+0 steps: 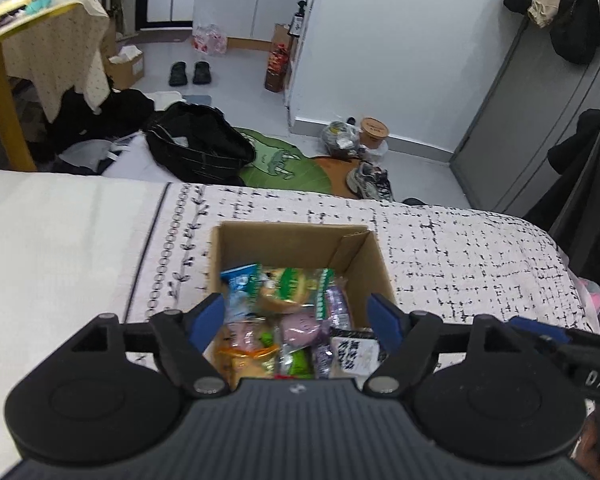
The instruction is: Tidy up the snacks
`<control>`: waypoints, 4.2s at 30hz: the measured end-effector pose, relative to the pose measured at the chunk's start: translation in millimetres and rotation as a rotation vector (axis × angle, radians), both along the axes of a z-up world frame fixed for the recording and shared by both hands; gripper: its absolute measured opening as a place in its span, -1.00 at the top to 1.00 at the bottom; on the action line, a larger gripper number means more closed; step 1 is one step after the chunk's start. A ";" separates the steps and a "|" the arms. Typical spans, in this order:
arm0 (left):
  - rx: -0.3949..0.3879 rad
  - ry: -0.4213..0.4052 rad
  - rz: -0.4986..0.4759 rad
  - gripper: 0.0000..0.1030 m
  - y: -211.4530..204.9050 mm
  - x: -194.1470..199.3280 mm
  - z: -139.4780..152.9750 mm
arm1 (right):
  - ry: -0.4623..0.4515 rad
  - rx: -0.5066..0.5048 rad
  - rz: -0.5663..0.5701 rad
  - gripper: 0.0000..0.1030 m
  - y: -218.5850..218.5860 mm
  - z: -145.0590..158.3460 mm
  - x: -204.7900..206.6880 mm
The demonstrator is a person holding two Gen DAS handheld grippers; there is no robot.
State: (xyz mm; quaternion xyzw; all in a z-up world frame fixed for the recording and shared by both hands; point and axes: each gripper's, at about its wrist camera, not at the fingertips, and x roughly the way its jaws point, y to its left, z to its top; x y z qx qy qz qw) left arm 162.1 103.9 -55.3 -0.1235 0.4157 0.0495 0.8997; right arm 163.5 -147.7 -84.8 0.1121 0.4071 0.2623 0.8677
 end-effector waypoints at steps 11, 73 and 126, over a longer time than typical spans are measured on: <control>0.036 -0.031 -0.002 -0.66 -4.6 -27.8 24.3 | -0.045 -0.003 -0.047 -0.47 -43.2 26.1 -17.9; 0.094 -0.084 -0.160 -1.00 -33.1 -127.8 33.5 | -0.149 -0.161 -0.158 -1.00 -90.3 47.9 -116.7; 0.105 -0.105 -0.178 -1.00 -38.1 -132.8 37.8 | -0.168 -0.158 -0.164 -1.00 -89.4 50.8 -120.9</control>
